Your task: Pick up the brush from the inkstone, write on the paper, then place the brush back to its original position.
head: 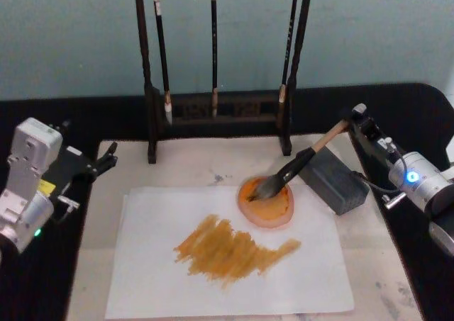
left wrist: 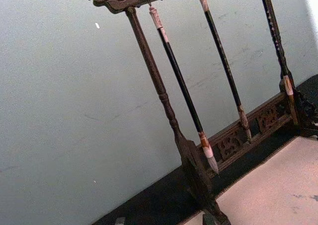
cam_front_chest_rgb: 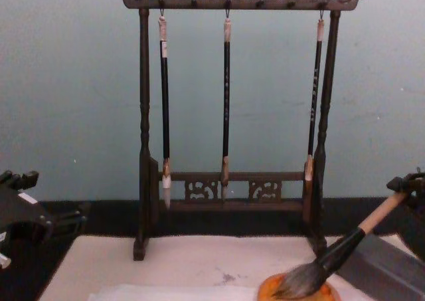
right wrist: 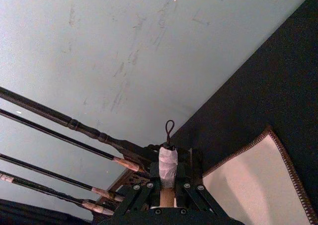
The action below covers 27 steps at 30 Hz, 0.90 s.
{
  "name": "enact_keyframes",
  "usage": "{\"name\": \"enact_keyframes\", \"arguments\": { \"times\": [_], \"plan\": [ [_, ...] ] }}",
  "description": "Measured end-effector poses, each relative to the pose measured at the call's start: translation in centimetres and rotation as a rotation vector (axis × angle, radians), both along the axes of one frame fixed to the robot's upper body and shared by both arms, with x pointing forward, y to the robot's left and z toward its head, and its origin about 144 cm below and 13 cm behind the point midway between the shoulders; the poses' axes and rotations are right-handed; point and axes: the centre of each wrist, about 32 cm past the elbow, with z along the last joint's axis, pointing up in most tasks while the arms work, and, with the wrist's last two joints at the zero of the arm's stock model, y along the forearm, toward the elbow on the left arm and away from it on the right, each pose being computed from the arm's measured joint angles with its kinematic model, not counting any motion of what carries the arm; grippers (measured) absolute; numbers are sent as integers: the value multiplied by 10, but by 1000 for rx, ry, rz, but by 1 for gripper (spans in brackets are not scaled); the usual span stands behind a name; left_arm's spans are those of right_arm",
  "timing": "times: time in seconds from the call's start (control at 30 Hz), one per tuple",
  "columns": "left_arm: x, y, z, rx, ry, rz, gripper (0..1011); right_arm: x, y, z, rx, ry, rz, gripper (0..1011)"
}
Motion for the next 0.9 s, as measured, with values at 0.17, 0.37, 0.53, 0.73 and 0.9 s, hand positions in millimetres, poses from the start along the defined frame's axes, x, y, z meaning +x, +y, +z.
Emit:
{"name": "enact_keyframes", "arguments": {
  "times": [0.17,0.37,0.53,0.73,0.9],
  "plan": [
    [0,0,0,0,0,0,1010,1,0,0,0,1,0,163],
    [0,0,0,0,0,0,1010,1,0,-1,2,4,-2,163],
    [0,0,0,0,0,0,1010,1,0,-1,1,5,-2,163],
    [0,0,0,0,0,0,1010,1,0,-1,1,5,-1,164],
    [0,0,0,0,0,0,1010,1,0,-1,0,6,-1,304]
  ]
}}
